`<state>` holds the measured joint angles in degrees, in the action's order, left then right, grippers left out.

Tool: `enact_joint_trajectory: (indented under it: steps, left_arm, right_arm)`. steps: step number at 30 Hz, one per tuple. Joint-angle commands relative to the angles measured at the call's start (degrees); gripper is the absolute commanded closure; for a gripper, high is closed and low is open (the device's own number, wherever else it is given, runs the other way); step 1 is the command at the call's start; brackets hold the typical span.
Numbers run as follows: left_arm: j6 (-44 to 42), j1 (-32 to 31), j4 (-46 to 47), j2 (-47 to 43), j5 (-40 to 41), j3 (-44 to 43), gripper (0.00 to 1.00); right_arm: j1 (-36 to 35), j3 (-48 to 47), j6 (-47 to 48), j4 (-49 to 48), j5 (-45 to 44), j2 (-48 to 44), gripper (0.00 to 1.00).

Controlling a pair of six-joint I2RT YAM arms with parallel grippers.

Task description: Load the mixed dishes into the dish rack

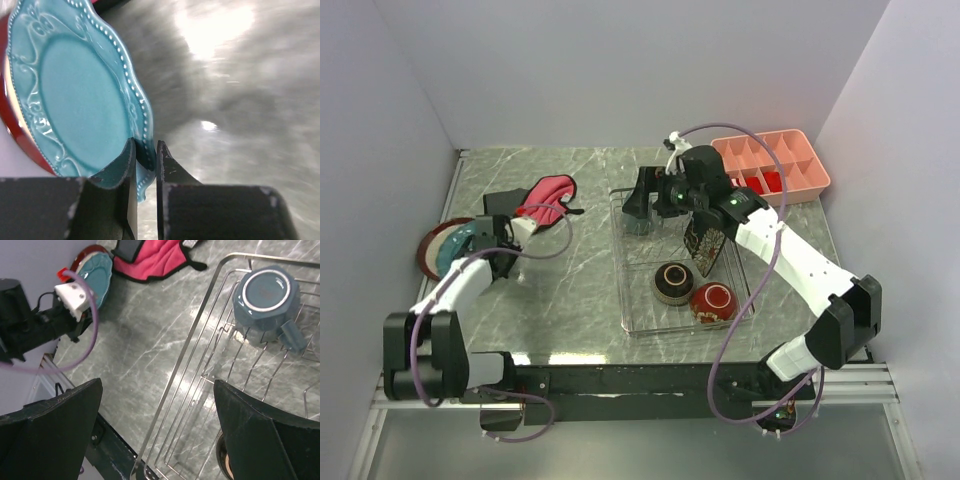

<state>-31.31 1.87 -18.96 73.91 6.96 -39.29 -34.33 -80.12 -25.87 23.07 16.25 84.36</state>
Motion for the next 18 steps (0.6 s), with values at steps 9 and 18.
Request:
enact_joint_trajectory:
  steps: [9, 18]
  left_arm:
    - [7.5, -13.7, -10.3, -6.8, -17.7, 6.6, 0.98]
    - [7.8, -16.3, -5.9, -11.4, -8.5, 8.5, 0.99]
  right_arm:
    - [-1.8, 2.5, 0.6, -3.1, -1.0, -0.9, 0.00]
    - [-3.3, 3.5, 1.3, -3.2, -3.0, -1.7, 0.00]
